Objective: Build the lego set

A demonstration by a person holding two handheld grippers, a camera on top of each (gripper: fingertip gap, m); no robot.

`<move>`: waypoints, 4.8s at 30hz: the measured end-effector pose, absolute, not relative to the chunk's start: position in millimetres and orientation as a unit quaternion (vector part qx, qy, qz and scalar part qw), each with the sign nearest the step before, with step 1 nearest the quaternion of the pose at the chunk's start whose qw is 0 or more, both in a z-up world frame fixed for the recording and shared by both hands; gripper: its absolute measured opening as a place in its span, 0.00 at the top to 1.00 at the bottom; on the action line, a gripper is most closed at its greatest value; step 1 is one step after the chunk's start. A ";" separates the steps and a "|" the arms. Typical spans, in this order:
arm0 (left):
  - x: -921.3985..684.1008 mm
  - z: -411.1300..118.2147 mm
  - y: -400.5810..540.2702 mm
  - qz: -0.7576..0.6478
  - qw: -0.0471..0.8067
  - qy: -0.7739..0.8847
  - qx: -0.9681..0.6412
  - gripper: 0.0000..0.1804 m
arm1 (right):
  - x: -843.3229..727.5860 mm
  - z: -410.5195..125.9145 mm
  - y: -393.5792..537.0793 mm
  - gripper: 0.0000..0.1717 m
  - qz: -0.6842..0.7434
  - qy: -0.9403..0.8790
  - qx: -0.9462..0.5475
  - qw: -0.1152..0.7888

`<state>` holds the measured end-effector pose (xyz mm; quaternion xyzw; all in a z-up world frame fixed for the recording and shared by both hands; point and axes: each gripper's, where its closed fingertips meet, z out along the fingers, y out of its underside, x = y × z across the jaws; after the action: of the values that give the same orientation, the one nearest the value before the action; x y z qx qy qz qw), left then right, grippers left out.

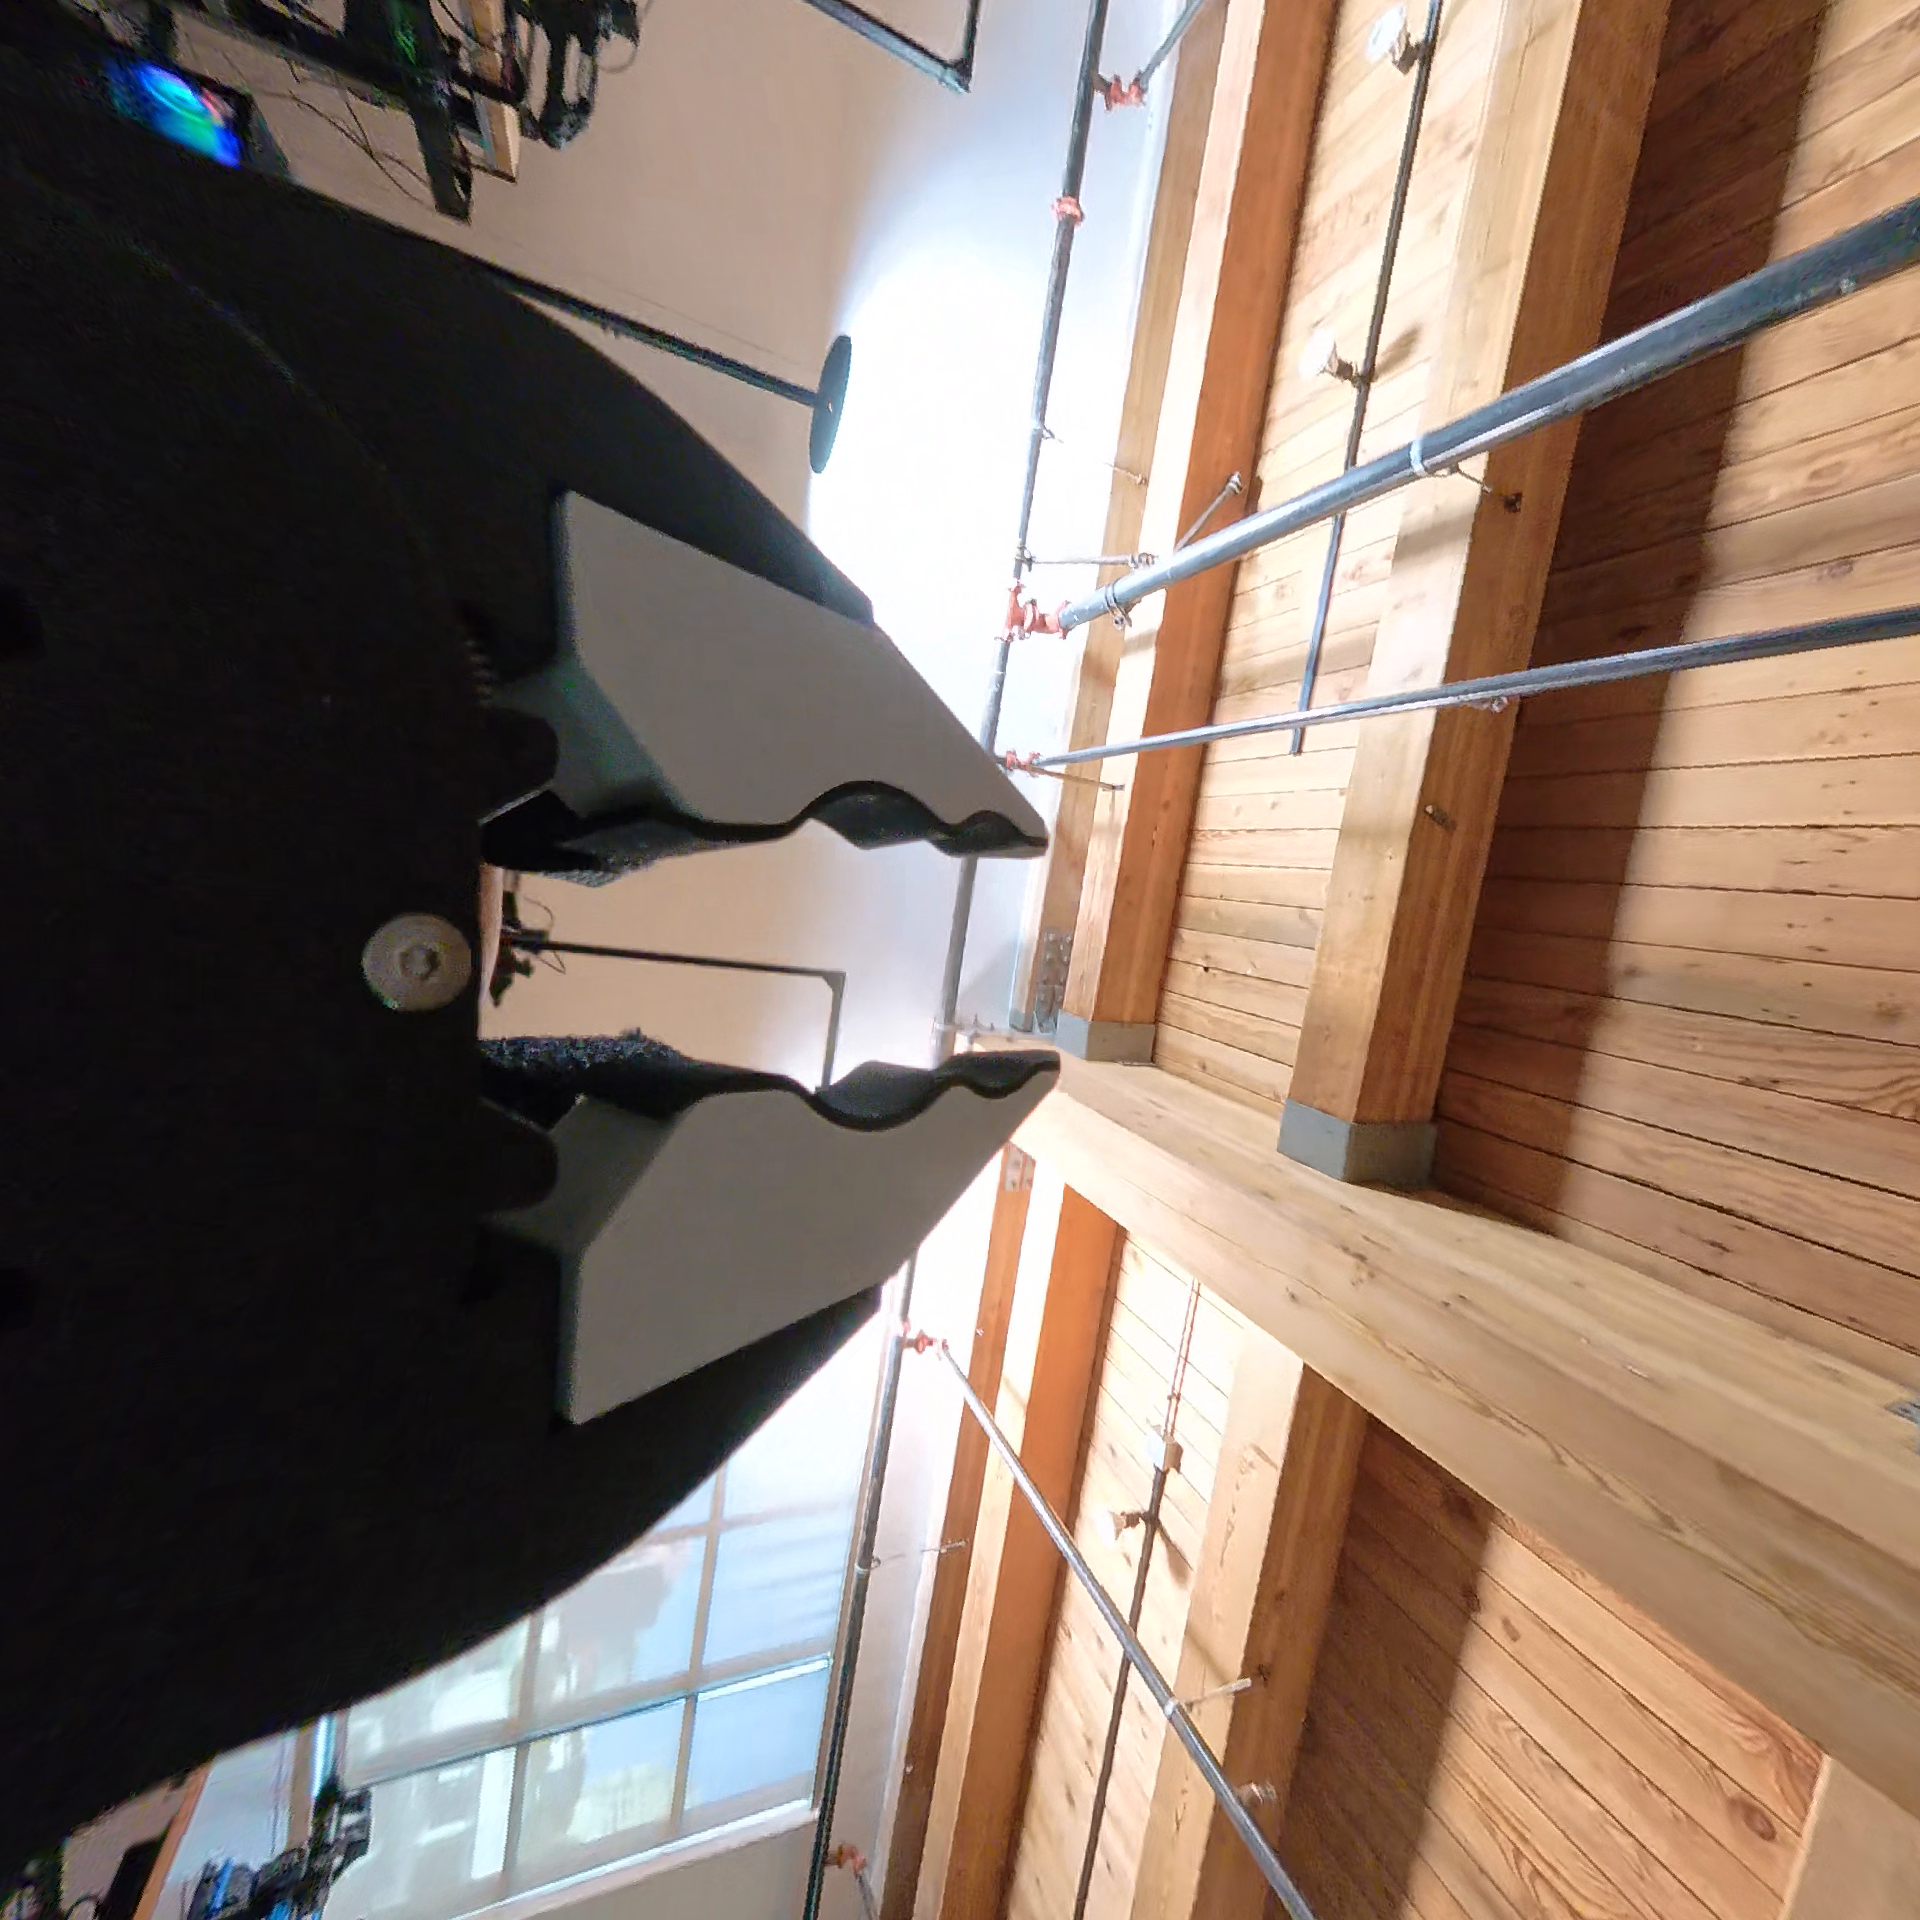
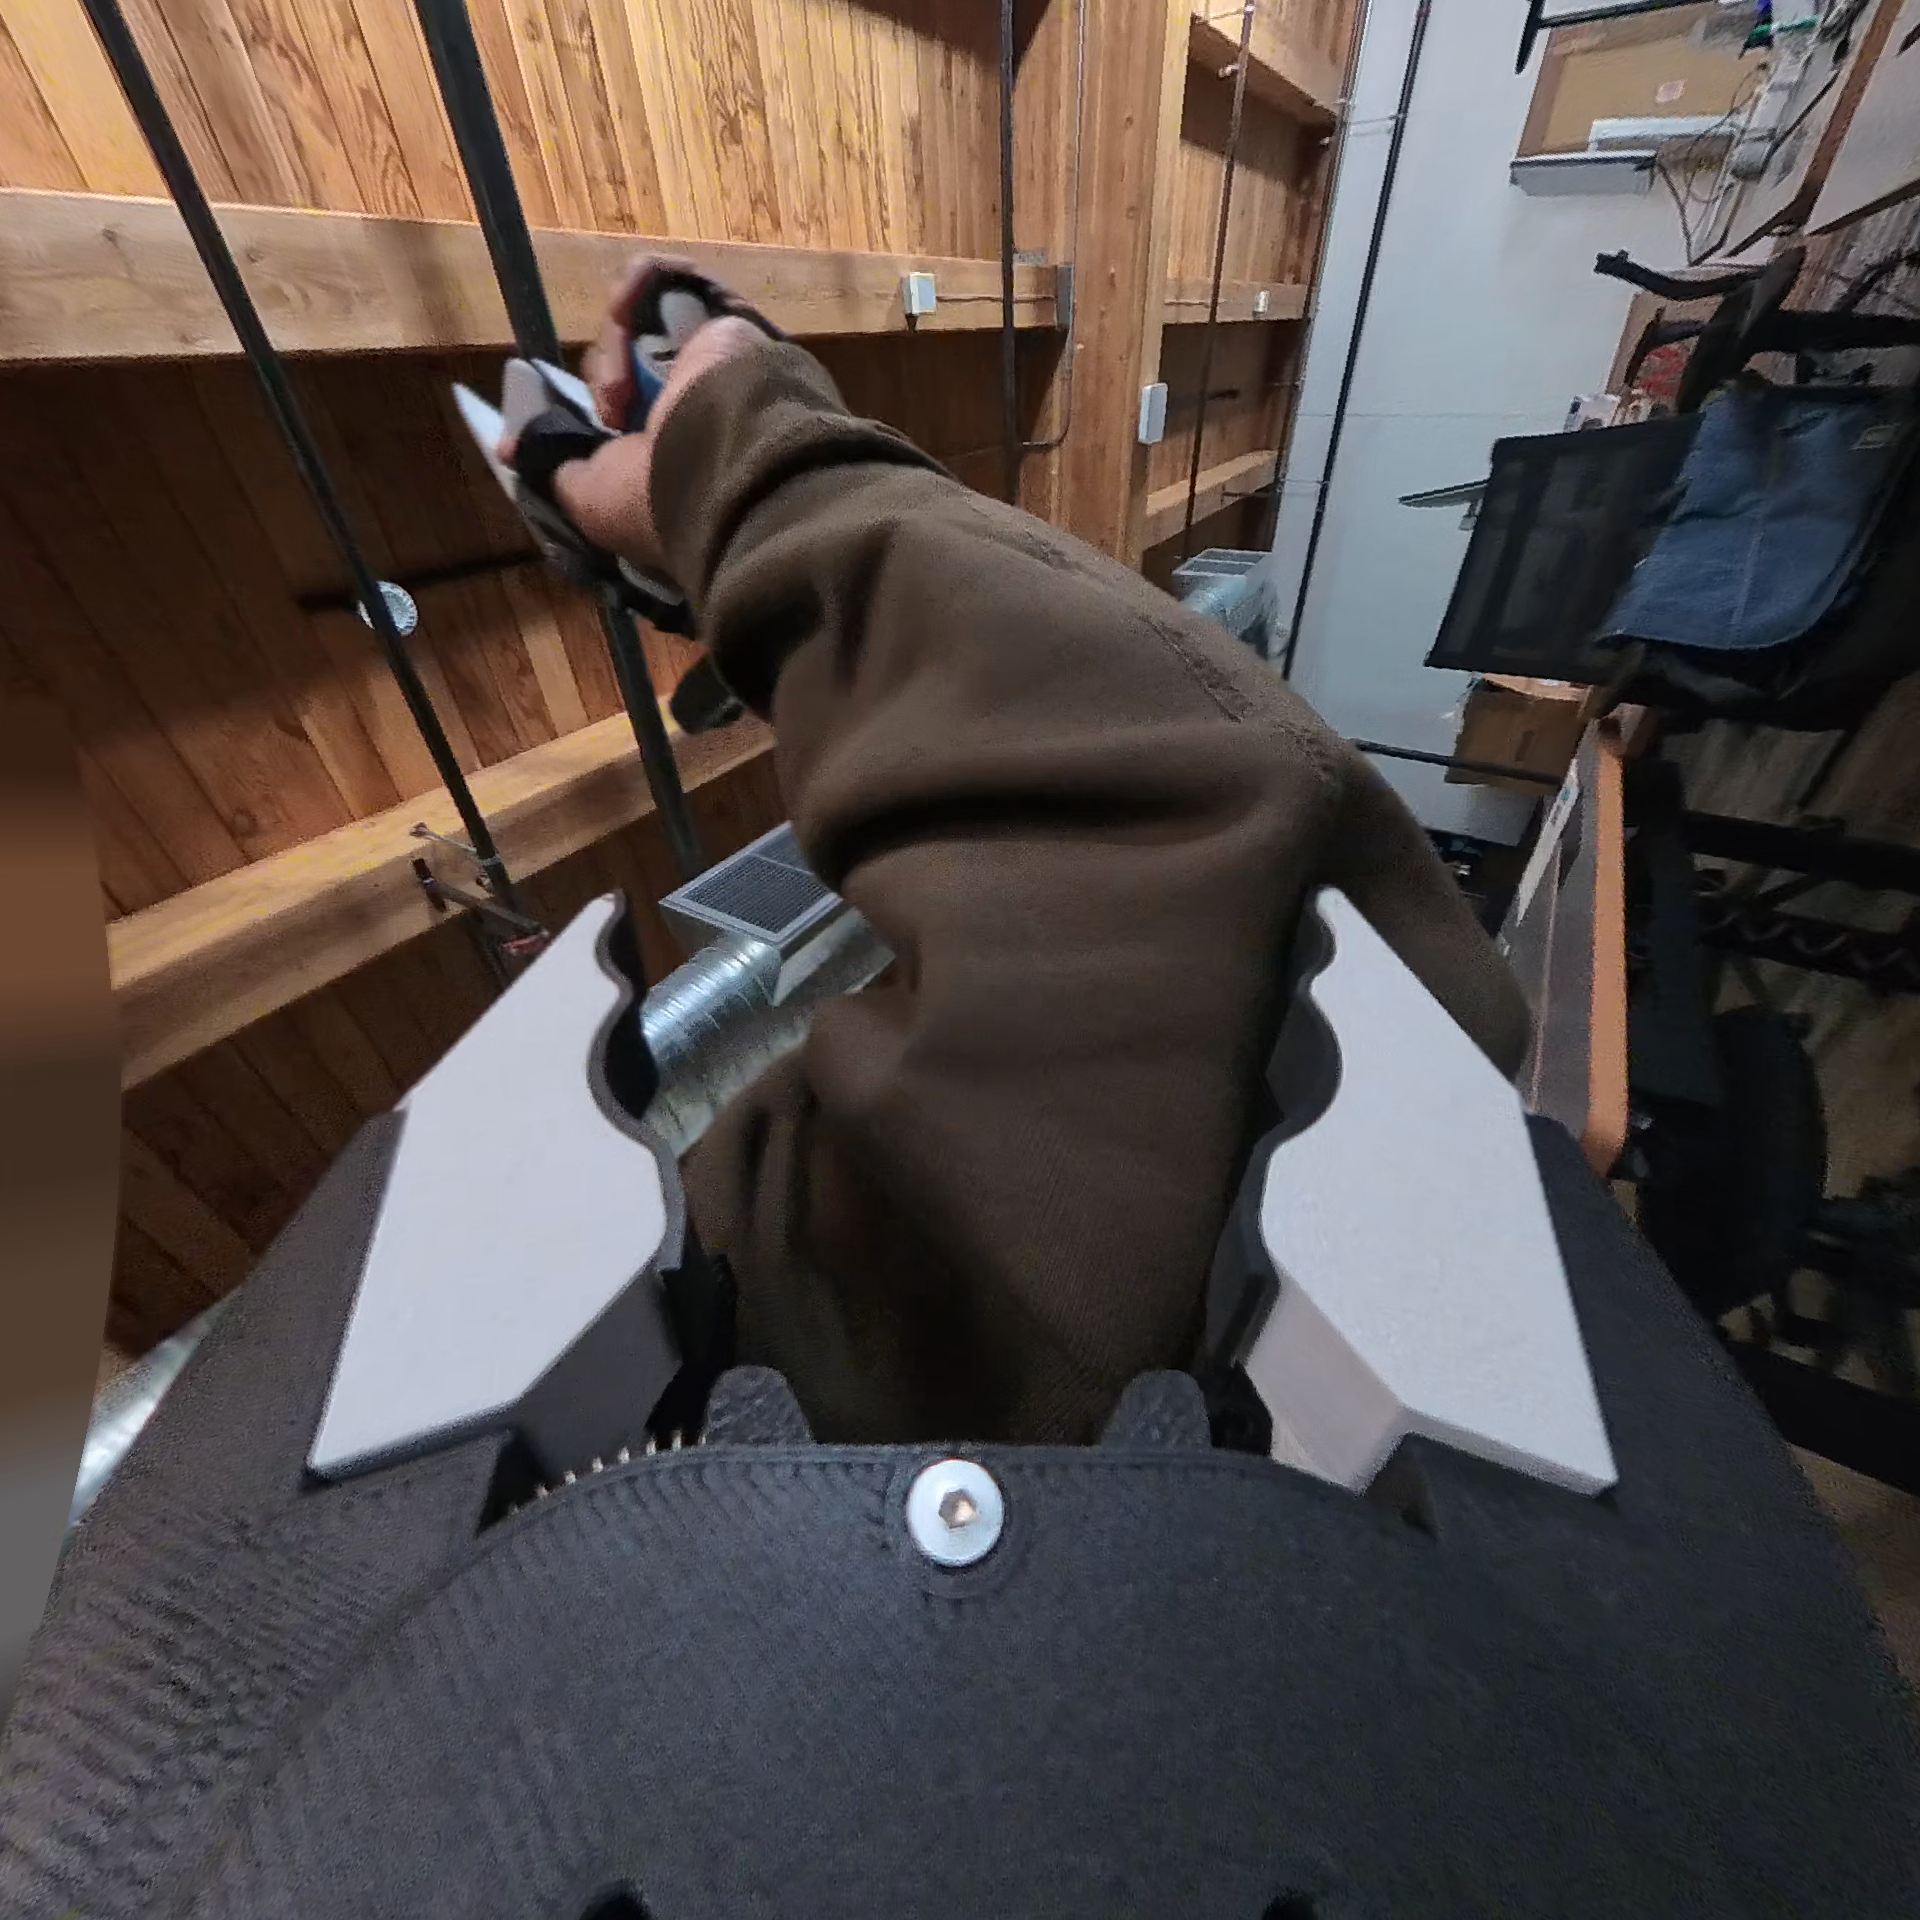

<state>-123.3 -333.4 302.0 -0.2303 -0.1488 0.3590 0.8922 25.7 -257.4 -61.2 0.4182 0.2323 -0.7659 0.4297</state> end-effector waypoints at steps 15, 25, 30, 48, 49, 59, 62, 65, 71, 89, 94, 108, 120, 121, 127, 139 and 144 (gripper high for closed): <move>-315.7 -81.0 -390.6 0.305 0.657 -0.394 -0.566 0.79 | -23.3 -98.5 -190.2 0.43 -0.757 0.490 0.367 0.228; -182.7 -471.7 -375.4 0.065 0.528 -0.643 -0.551 0.75 | -44.6 -157.5 -114.8 0.50 -0.709 0.575 0.394 0.108; -166.5 -415.7 -351.8 0.078 0.551 -0.583 -0.592 0.72 | -32.1 -164.8 -99.1 0.52 -0.696 0.607 0.374 0.089; -231.8 -155.6 -36.0 0.138 0.591 -0.185 -0.773 0.63 | -57.7 -189.2 -25.1 0.56 -0.641 0.618 0.456 -0.009; -228.9 -163.8 -28.2 0.129 0.592 -0.192 -0.772 0.62 | -59.8 -191.0 -21.7 0.56 -0.639 0.613 0.464 -0.008; -208.0 -178.2 -32.0 0.090 0.601 -0.214 -0.765 0.61 | -70.5 -202.1 -21.8 0.56 -0.629 0.602 0.492 0.028; -198.7 -181.4 -24.5 0.084 0.595 -0.196 -0.775 0.61 | -70.7 -201.6 -25.1 0.56 -0.629 0.608 0.485 0.027; -195.0 -185.8 -19.9 0.104 0.582 -0.178 -0.787 0.61 | -69.7 -200.2 -25.4 0.56 -0.632 0.609 0.479 0.027; -193.7 -187.8 -17.6 0.100 0.587 -0.174 -0.784 0.62 | -60.2 -190.6 -23.5 0.56 -0.650 0.612 0.450 0.010; -191.5 -199.3 -7.4 0.109 0.588 -0.138 -0.789 0.65 | 23.1 -161.8 65.7 0.62 -0.665 0.644 0.362 -0.109; -191.3 -202.8 -5.6 0.102 0.580 -0.138 -0.796 0.65 | 49.2 -155.8 115.7 0.62 -0.658 0.639 0.368 -0.152; -148.4 -223.0 50.5 0.141 0.515 -0.107 -0.839 0.65 | 143.9 -153.5 267.3 0.65 -0.645 0.550 0.442 -0.293; -154.8 -235.6 55.9 0.133 0.479 -0.127 -0.858 0.66 | 275.0 -111.8 476.5 0.70 -0.398 0.622 0.482 -0.473; -155.1 -236.6 57.3 0.132 0.476 -0.127 -0.860 0.66 | 280.7 -103.3 506.6 0.70 -0.368 0.623 0.498 -0.478; -154.2 -243.1 63.2 0.143 0.455 -0.115 -0.871 0.66 | 268.1 -122.1 638.8 0.73 -0.238 0.724 0.546 -0.349; -153.8 -243.1 63.0 0.145 0.455 -0.115 -0.871 0.67 | 219.1 -231.6 711.0 0.74 -0.125 0.842 0.499 -0.159; -154.7 -245.7 63.1 0.137 0.449 -0.120 -0.875 0.68 | 213.9 -243.5 709.7 0.73 -0.136 0.849 0.499 -0.108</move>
<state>-154.7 63.1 -245.7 -0.8746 -0.1204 0.1370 0.4492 213.9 709.7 -243.5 0.4994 0.8488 -0.1360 -0.1079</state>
